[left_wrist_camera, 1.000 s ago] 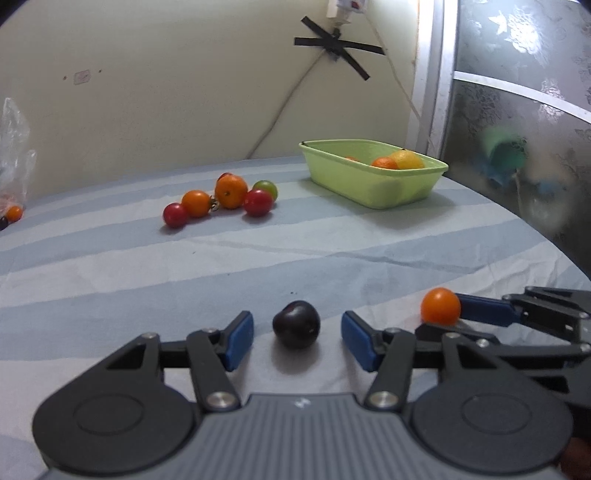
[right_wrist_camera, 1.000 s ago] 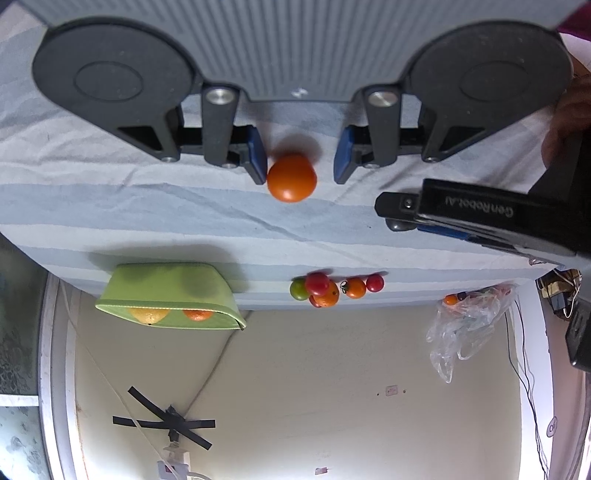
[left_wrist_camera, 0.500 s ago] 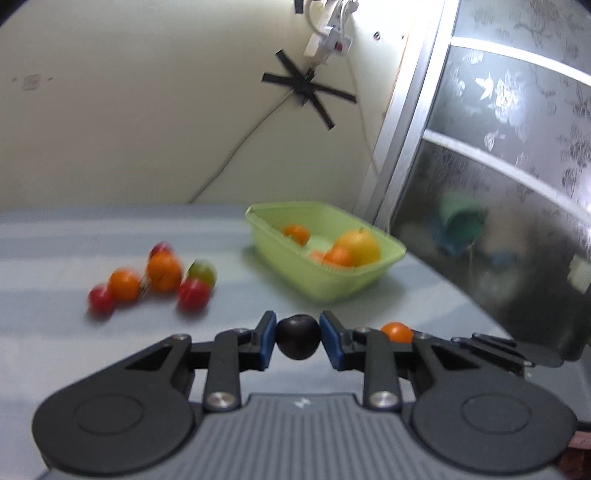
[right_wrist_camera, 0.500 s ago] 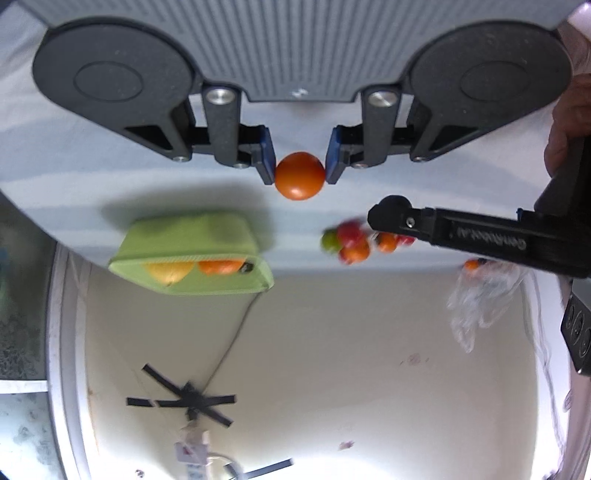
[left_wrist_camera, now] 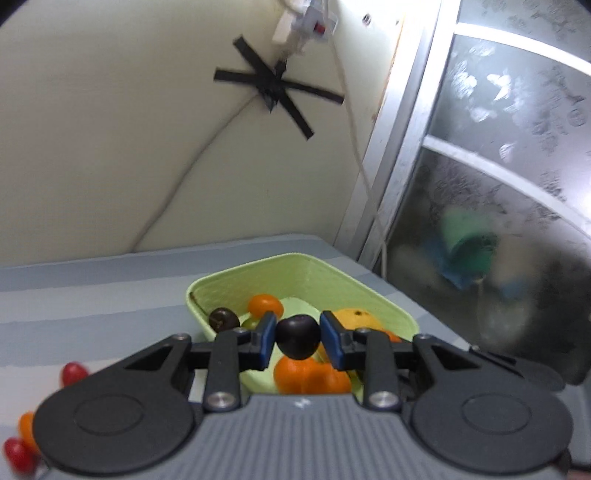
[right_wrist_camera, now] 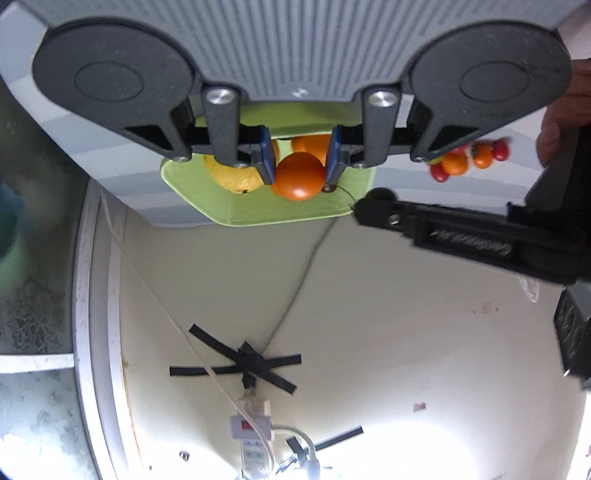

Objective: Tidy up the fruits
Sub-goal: 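Carry the plum and orange tomato over the basket and open both tools, then grasp a red cherry tomato with the left tool while the right tool grasps a green tomato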

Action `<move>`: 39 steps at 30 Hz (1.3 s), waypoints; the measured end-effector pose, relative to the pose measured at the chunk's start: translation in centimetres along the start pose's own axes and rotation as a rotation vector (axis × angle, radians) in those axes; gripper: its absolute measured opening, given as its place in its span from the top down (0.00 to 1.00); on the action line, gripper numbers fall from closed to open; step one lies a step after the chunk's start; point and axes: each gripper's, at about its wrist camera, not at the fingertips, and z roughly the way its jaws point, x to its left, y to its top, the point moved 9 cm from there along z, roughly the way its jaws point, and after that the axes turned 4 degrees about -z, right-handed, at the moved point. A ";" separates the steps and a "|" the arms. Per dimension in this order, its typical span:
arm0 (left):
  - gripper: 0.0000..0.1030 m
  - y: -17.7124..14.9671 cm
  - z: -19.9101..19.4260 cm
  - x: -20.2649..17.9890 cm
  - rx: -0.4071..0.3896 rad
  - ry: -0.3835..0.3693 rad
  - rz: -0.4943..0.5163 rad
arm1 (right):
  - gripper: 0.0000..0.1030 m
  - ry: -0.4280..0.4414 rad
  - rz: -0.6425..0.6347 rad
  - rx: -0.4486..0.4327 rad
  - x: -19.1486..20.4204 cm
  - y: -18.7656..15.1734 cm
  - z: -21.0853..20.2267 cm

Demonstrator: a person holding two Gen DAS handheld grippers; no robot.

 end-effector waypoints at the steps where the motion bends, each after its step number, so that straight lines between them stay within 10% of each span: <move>1: 0.73 0.0 0.9 0.1 0.013 0.006 -0.003 | 0.68 -0.006 -0.006 0.007 -0.1 -0.2 0.6; 6: 0.61 0.1 2.8 0.2 0.032 0.008 -0.022 | 0.48 -0.035 -0.013 -0.014 -0.7 -0.7 1.3; 12: 0.61 2.7 -1.9 1.5 -0.074 0.010 -0.078 | 0.48 -0.049 0.074 -0.105 -2.7 0.3 -0.2; 18: 0.58 2.1 -11.5 7.3 -0.182 0.166 -0.125 | 0.54 -0.027 0.150 -0.180 -3.6 1.0 -1.9; 26: 0.58 -6.6 -17.3 14.9 -0.083 0.382 -0.201 | 0.56 0.168 0.106 -0.078 2.3 0.8 -2.6; 39: 0.50 -7.2 -12.9 15.7 0.004 0.298 -0.103 | 0.55 0.278 -0.079 0.151 12.2 -0.9 2.8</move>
